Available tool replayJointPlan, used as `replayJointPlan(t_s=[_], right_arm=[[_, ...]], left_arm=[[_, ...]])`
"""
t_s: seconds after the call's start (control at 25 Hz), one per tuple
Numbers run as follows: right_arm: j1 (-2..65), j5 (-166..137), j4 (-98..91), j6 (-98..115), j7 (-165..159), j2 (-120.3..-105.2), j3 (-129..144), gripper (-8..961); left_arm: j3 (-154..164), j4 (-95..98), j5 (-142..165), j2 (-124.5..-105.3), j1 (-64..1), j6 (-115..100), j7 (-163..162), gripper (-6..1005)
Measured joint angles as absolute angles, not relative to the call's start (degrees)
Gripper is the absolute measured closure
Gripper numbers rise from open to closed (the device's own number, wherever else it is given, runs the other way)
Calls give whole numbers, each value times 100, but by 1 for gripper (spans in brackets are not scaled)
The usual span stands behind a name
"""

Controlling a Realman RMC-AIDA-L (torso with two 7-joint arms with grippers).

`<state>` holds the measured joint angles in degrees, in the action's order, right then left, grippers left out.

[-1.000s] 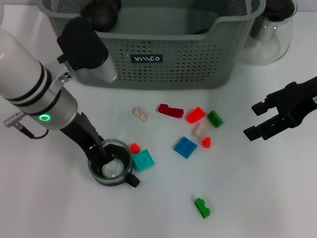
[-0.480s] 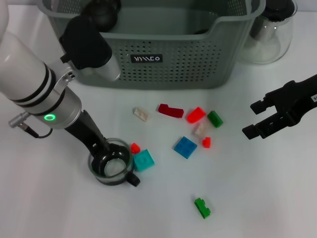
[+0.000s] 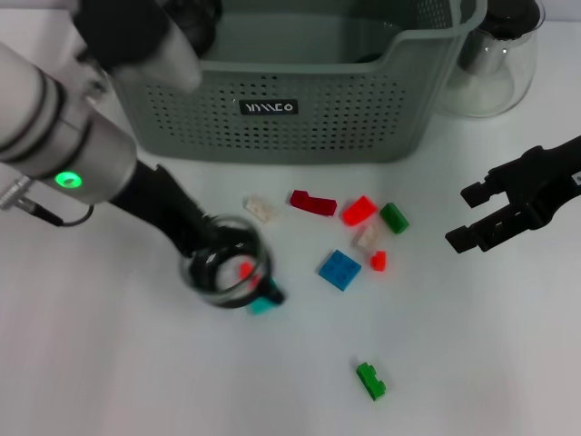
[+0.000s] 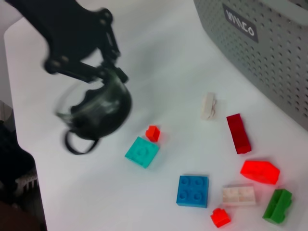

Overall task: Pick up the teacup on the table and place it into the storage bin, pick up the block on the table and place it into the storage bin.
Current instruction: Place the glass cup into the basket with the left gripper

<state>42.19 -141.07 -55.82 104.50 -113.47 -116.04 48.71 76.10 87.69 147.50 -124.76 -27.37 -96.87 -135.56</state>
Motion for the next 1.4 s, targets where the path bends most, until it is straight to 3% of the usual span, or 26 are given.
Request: replayJointPlan(t_s=[0.4,0.6,0.88,1.0,1.4], right_arm=[[4295,-14133,-5627,10431,-11526,-11568,4870,25],[4314,-14138,-5648,10391,-11645,-11554,4882,25],[4329,-14143,-5626,10329,-11647,-11541,4885,25],[4340,-14143,-5598,10324,-11679,-11531,4901,26],[4328,-14141,-5554,10268,-11678,-11514,4930,26]], left_arm=[[5107,9265,11988,-12290,-3708,-10583,-12987,945],[5086,8740,12813,-11900,-4493,-9438,-13642,945],[5106,6529,14276,-11345,-5791,-8076,-14307,944],[5106,5662,14747,-11209,-6196,-7647,-14395,944],[5184,4578,16265,-11288,-6718,-6683,-14977,942]])
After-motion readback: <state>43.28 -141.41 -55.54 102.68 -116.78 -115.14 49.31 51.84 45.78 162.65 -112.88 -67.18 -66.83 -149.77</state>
